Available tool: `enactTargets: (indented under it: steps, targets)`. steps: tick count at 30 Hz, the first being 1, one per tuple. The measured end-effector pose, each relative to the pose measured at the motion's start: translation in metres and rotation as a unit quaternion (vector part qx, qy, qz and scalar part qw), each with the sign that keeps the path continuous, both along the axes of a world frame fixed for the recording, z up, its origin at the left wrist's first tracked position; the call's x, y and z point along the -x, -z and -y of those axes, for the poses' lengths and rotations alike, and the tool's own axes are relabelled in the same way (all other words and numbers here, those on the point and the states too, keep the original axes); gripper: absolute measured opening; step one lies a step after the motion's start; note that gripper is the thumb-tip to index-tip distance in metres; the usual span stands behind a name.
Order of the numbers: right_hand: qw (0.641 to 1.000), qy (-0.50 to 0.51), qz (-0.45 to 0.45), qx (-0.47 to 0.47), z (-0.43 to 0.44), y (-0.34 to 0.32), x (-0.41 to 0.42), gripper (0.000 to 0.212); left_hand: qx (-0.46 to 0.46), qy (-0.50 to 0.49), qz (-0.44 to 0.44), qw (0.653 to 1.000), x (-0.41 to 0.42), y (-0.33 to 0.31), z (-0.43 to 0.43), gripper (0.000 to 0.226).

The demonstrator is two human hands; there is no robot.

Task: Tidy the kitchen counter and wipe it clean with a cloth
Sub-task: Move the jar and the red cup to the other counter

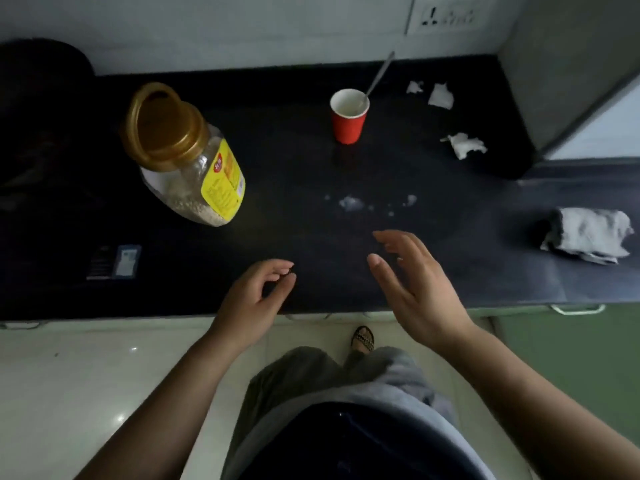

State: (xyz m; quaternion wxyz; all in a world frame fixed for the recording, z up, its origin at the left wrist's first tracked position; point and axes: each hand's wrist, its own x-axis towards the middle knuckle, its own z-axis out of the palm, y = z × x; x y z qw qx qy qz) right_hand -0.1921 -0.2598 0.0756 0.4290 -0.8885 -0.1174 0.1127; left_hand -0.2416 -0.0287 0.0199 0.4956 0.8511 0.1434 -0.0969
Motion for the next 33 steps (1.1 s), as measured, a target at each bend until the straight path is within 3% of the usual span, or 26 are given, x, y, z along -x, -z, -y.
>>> enactTargets:
  steps: [4,11,18,24,33]
  targets:
    - [0.999,-0.028,0.001,0.017,-0.021,0.009,-0.061,0.047,-0.106,0.029,0.014,0.994,-0.047,0.021,-0.011,0.03]
    - [0.999,0.027,0.013,0.035,-0.058,0.043,-0.149,0.046,-0.243,0.086,0.09,0.962,-0.142,0.047,-0.028,0.036]
    - [0.988,0.141,-0.026,0.058,-0.066,0.099,-0.223,0.055,-0.375,0.126,0.04,0.918,-0.185,0.088,-0.045,0.052]
    - [0.981,0.189,-0.036,-0.004,-0.075,0.118,-0.258,0.079,-0.378,0.125,0.027,0.917,-0.178,0.102,-0.044,0.056]
    - [0.962,0.255,-0.015,-0.098,-0.106,0.131,-0.295,0.082,-0.366,0.118,0.027,0.923,-0.178,0.106,-0.046,0.055]
